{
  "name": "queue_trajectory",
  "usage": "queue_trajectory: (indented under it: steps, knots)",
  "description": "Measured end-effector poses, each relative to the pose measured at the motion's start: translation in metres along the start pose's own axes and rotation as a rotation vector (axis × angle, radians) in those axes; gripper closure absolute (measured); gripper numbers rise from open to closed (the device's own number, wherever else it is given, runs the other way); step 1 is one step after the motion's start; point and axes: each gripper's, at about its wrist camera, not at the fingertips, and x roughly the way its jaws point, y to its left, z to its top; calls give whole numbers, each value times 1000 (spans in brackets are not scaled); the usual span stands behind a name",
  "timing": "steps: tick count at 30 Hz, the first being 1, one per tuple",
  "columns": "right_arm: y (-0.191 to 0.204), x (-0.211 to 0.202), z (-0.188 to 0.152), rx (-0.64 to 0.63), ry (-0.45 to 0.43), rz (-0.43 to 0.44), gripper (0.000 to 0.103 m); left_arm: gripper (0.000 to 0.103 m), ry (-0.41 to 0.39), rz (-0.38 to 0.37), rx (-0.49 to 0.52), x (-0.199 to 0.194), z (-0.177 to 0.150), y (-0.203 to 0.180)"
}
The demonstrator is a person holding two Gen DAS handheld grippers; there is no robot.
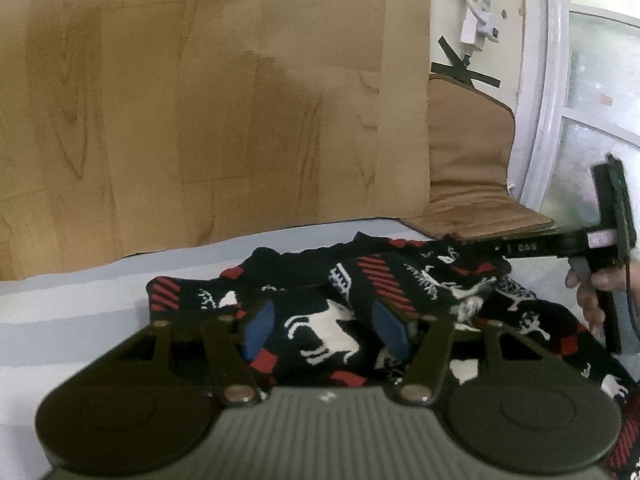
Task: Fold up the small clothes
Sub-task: 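Grasp the red-striped cuff with the right gripper and fold it onto the stack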
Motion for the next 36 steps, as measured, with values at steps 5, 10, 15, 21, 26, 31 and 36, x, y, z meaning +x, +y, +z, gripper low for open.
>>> queue_trajectory:
  steps: [5,10,15,21,26,31,36]
  knots:
    - [4,-45,7,111,-164,77,52,47,21,7,-12,7,-2,1]
    - [49,-35,6,31,-10,356,54,47,43,21,13,12,-7,-2]
    - [79,-14,-4,-78,33,351,94,47,85,36,48,22,-12,-7]
    - [70,-10,16,38,-108,264,94,47,97,34,51,24,-14,-6]
    - [93,-4,1,-149,14,266,75,44,108,26,47,25,-13,-5]
    - [69,-42,5,-5,-100,311,58,36,115,26,41,26,-13,-4]
    - [43,-47,-21,124,-64,352,45,33,118,25,40,27,-14,-3]
